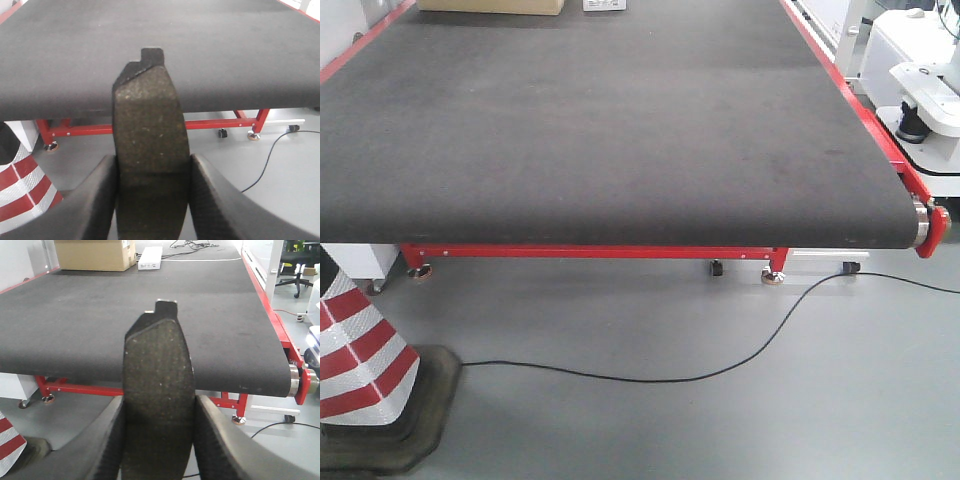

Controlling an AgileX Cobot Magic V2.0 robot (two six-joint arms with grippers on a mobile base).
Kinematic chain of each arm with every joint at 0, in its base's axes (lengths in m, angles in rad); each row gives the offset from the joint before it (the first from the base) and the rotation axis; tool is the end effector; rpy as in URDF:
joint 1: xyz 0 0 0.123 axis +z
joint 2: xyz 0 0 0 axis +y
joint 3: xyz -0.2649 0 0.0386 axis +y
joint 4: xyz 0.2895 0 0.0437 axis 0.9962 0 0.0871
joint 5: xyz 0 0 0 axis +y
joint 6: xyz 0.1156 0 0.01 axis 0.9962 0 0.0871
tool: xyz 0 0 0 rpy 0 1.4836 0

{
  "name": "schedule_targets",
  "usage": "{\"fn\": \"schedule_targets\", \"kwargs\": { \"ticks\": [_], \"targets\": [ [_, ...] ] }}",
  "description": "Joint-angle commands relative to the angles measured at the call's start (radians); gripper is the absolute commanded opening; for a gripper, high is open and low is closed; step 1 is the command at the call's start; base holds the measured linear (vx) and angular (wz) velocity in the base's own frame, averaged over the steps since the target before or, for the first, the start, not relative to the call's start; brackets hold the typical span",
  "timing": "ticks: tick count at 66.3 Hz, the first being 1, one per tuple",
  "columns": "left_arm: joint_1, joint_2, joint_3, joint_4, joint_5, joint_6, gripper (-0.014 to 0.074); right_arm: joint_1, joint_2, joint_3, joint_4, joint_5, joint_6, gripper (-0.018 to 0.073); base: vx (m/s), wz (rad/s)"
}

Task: Move and align brake pads A on conveyor
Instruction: 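Approach and hold both brake pads above the conveyor belt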

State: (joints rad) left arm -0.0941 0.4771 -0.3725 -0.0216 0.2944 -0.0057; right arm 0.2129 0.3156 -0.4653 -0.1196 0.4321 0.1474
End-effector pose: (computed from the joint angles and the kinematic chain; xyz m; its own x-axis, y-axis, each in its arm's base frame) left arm 0.1844 -0.0181 0.2565 -0.3079 0.0026 -0.9514 0.0918 0.9954 -0.0270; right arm 0.1514 0.0268 0.3060 -0.1931 -0.0022 -0.9812 -0.1557 0.9874 0.0284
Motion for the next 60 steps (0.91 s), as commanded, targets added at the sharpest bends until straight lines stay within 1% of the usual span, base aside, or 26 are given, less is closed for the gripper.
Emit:
{"fn": "schedule_targets", "kwargs": {
  "ticks": [1,30,60],
  "targets": [
    [-0.004,0.004,-0.03,-0.007,-0.095,-0.004,-0.0006,-0.003,0.005,-0.029,-0.01,-0.1,-0.004,-0.0004,0.06,-0.04],
    [-0.004,0.004,-0.03,-0.007,-0.095,-0.004,-0.0006,-0.003,0.005,-0.029,-0.01,-0.1,-0.004,-0.0004,0.13,-0.1],
    [-0.004,0.004,-0.03,-0.007,-0.095,-0.004,-0.0006,-0.003,0.005,-0.029,-0.01,-0.1,-0.004,-0.0004,0.28,0.17]
  ]
}}
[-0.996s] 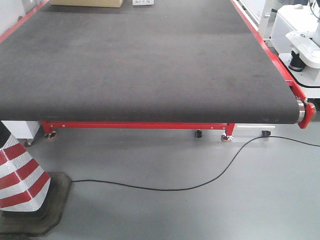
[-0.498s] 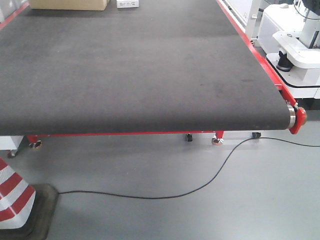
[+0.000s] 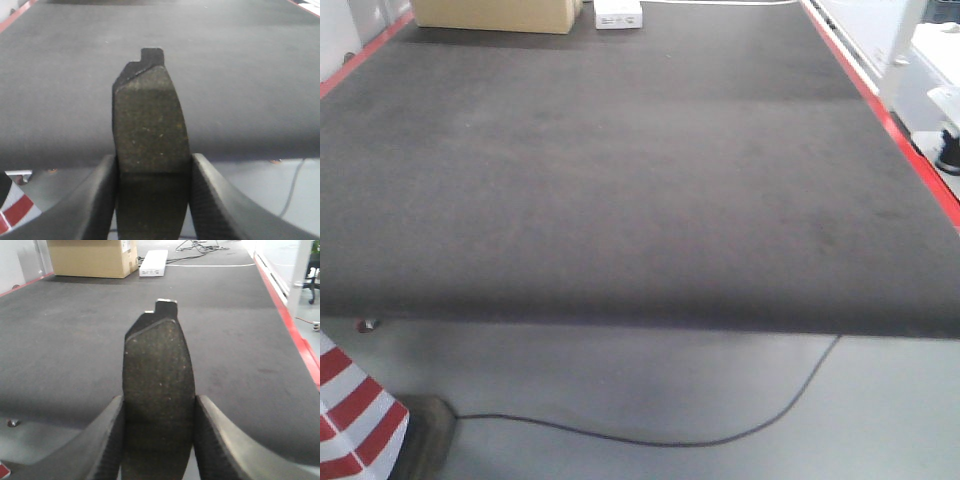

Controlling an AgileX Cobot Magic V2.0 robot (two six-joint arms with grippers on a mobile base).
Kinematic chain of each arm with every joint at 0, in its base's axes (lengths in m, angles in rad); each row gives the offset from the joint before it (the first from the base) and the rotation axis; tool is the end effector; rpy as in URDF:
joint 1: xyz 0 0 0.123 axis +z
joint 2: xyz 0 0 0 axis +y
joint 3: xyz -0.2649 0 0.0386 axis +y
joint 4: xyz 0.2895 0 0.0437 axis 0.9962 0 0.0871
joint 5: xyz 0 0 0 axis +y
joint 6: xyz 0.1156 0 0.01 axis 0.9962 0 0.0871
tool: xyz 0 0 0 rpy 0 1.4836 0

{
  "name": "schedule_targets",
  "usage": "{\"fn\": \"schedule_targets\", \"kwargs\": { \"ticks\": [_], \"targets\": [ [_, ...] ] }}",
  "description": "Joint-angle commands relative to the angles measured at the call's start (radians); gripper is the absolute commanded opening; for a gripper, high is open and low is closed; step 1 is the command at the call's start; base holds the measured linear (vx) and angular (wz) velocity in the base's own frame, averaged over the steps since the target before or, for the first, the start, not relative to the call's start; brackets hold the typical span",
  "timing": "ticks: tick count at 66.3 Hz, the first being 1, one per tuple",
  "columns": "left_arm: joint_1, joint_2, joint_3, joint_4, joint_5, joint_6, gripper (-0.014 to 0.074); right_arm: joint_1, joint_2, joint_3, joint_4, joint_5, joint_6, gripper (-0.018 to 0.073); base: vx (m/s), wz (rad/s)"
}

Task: Move and align brake pads A on conveyor
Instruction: 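Approach and hold both brake pads above the conveyor belt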

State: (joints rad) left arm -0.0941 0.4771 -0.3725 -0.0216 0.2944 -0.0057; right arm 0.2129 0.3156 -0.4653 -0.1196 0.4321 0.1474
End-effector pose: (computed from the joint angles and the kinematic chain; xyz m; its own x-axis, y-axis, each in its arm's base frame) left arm 0.1844 -0.0181 0.2565 -0.3079 0.0026 -0.9514 0.0918 0.9954 -0.0270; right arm 0.1514 0.0268 0.3060 -0.1931 -0.0022 -0.9812 -0.1557 0.9874 0.0284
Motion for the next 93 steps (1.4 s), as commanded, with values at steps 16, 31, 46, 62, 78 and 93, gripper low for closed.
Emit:
{"fn": "schedule_targets", "kwargs": {
  "ticks": [16,31,46,62,78,93],
  "targets": [
    [-0.004,0.004,-0.03,-0.007,-0.095,-0.004,-0.0006,-0.003,0.005,-0.029,-0.01,-0.1,-0.004,-0.0004,0.31,0.1],
    [-0.004,0.004,-0.03,-0.007,-0.095,-0.004,-0.0006,-0.003,0.005,-0.029,-0.01,-0.1,-0.004,-0.0004,0.33,-0.05],
    [-0.004,0.004,-0.03,-0.007,-0.095,-0.004,-0.0006,-0.003,0.005,-0.029,-0.01,-0.1,-0.004,-0.0004,0.33,-0.08],
    [-0.004,0.004,-0.03,-0.007,-0.095,-0.004,-0.0006,-0.003,0.005,-0.029,-0.01,-0.1,-0.004,-0.0004,0.3,-0.07],
    [-0.004,0.004,-0.03,-0.007,-0.095,-0.004,-0.0006,-0.003,0.005,-0.029,-0.01,-0.1,-0.004,-0.0004,0.24,-0.04],
    [-0.004,0.004,-0.03,-0.007,-0.095,-0.004,-0.0006,-0.003,0.005,-0.029,-0.01,-0.1,-0.004,-0.0004,0.15,0.01]
  ]
}}
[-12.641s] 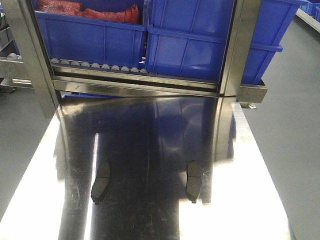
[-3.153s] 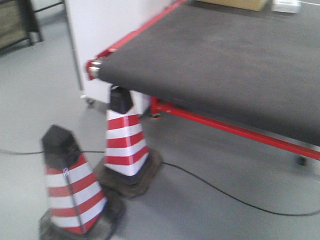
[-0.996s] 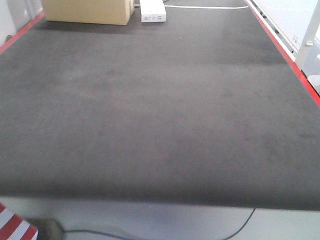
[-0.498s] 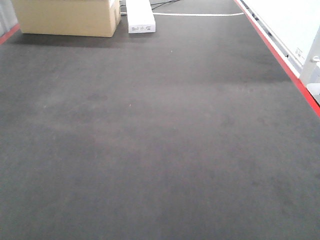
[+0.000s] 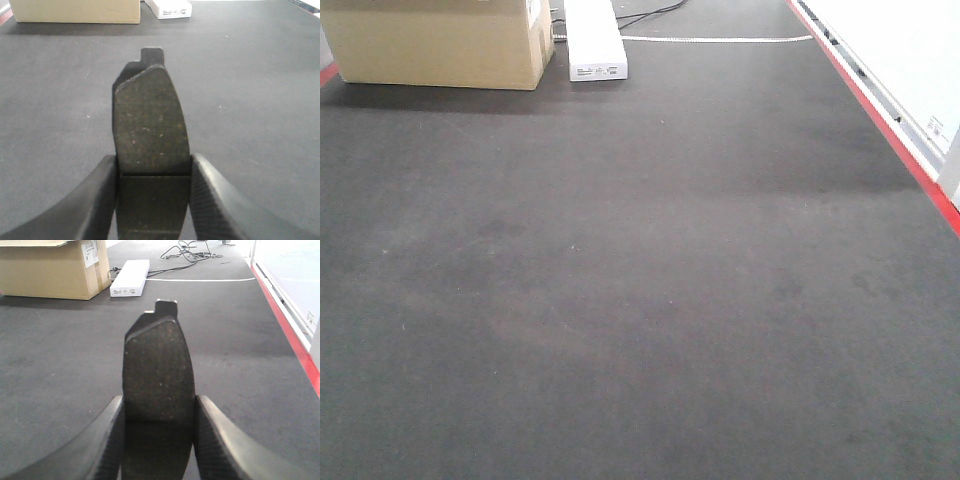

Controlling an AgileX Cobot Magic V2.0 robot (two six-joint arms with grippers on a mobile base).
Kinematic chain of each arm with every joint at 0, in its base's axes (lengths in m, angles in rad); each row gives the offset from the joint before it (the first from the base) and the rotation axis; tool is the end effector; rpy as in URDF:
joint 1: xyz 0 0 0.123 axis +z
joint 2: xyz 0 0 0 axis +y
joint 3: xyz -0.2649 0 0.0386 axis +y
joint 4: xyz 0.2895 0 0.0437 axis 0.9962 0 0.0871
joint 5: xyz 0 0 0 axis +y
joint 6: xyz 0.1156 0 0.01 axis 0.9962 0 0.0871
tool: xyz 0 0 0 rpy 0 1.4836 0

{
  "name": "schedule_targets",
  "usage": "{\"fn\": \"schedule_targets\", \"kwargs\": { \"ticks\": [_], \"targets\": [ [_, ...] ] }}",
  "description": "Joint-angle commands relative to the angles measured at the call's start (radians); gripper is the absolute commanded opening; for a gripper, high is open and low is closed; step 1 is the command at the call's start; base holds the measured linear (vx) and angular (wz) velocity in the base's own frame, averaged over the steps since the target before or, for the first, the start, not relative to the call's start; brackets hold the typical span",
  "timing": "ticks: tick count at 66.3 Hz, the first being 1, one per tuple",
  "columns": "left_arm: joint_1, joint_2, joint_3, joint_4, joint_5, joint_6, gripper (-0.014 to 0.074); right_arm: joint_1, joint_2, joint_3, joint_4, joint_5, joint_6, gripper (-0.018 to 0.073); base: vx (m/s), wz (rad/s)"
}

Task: Move and align brake pads A on conveyor
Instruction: 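Approach and hold both brake pads above the conveyor belt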

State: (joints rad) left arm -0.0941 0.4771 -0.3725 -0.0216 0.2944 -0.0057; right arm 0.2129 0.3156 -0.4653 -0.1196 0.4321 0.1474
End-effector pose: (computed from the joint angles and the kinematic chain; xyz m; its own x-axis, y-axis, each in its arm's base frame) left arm 0.1844 -0.0181 0.2565 -0.3079 0.0026 -0.9514 0.0918 0.9954 -0.0270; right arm 0.1514 0.0268 0.3060 -0.1931 -0.0022 -0.9812 -0.1557 0.9874 0.0284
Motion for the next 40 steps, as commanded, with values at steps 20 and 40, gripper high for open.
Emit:
{"fn": "schedule_targets", "kwargs": {
  "ticks": [20,40],
  "targets": [
    [-0.004,0.004,-0.03,-0.007,-0.095,-0.004,-0.0006,-0.003,0.005,-0.029,-0.01,-0.1,-0.004,-0.0004,0.05,0.01],
    [-0.004,0.004,-0.03,-0.007,-0.095,-0.004,-0.0006,-0.003,0.005,-0.029,-0.01,-0.1,-0.004,-0.0004,0.0,0.0]
  ]
}}
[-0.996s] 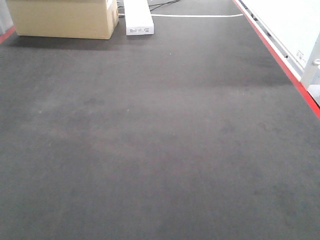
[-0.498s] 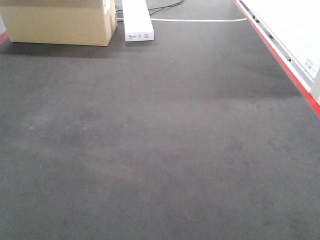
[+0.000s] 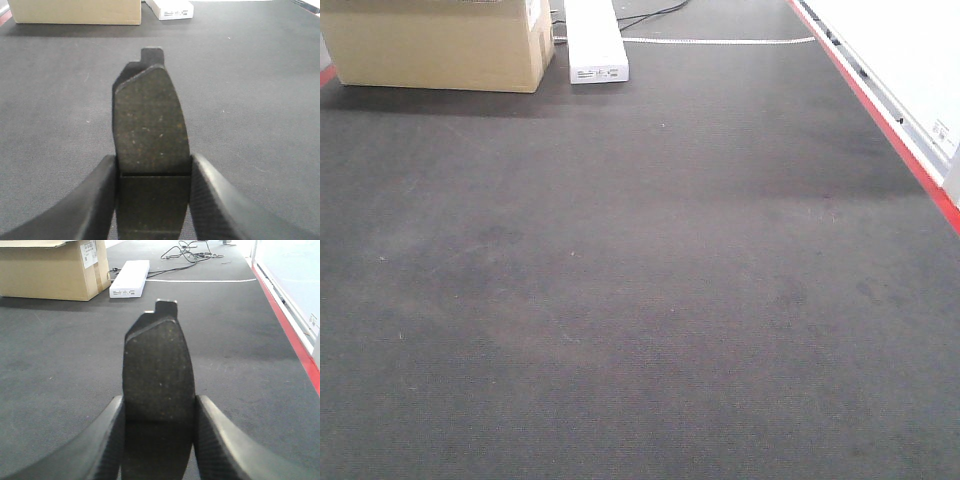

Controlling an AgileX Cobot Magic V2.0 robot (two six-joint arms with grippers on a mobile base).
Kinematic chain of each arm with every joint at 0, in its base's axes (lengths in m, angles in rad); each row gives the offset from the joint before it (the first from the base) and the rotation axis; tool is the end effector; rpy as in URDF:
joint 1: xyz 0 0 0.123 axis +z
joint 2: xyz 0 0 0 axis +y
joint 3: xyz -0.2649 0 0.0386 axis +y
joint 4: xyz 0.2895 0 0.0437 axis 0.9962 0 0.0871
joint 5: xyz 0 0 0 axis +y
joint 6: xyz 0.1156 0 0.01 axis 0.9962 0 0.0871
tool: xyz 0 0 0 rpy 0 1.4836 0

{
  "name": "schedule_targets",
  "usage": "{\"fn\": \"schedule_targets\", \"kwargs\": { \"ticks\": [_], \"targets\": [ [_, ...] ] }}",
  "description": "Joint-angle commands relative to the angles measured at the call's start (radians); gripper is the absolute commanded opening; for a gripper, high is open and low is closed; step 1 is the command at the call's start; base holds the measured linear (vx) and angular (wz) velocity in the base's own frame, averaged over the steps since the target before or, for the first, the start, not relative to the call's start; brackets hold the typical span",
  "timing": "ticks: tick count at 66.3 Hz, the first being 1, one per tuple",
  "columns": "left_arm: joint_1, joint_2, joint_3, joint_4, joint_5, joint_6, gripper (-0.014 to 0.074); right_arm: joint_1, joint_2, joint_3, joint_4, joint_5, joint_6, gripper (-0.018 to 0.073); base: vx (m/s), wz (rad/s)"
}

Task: Move and align brake pads A on conveyor
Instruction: 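Approach and hold both brake pads above the conveyor belt, then lower the left gripper's brake pad onto the belt and release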

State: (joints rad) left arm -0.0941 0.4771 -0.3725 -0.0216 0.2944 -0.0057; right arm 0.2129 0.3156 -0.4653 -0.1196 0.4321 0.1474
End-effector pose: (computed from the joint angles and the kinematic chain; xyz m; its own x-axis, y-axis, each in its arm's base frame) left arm 0.1844 -0.0181 0.2565 -0.3079 0.0026 -0.9514 0.0918 0.9954 -0.0270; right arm 0.1514 0.0268 0.3060 -0.1931 -0.0022 -0.9812 -0.1557 0.9874 0.0284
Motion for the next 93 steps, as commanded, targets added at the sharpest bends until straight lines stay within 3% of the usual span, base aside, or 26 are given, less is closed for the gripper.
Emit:
{"fn": "schedule_targets", "kwargs": {
  "ticks": [1,58,72,84,93],
  "targets": [
    [-0.004,0.004,-0.03,-0.007,-0.095,-0.004,-0.0006,-0.003,0.005,-0.029,-0.01,-0.1,-0.004,-0.0004,0.0,0.0],
    [-0.004,0.029,-0.058,-0.007,-0.117,-0.011,-0.0005,-0.003,0.005,-0.029,-0.01,-0.1,-0.004,-0.0004,0.0,0.0],
    [-0.004,0.234,-0.239,-0.007,0.017,-0.016,-0.0001,-0.003,0.005,-0.029,-0.01,-0.1,-0.004,-0.0004,0.0,0.0],
    [-0.004,0.466,-0.383,-0.006,0.126,-0.1,0.0003,-0.003,0.005,-0.029,-0.01,-0.1,-0.004,-0.0004,0.0,0.0],
    [-0.004,0.636,-0.453,-0.006,0.158,-0.11,0.0005,-0.003,0.005,-0.029,-0.01,-0.1,-0.004,-0.0004,0.0,0.0]
  ]
}}
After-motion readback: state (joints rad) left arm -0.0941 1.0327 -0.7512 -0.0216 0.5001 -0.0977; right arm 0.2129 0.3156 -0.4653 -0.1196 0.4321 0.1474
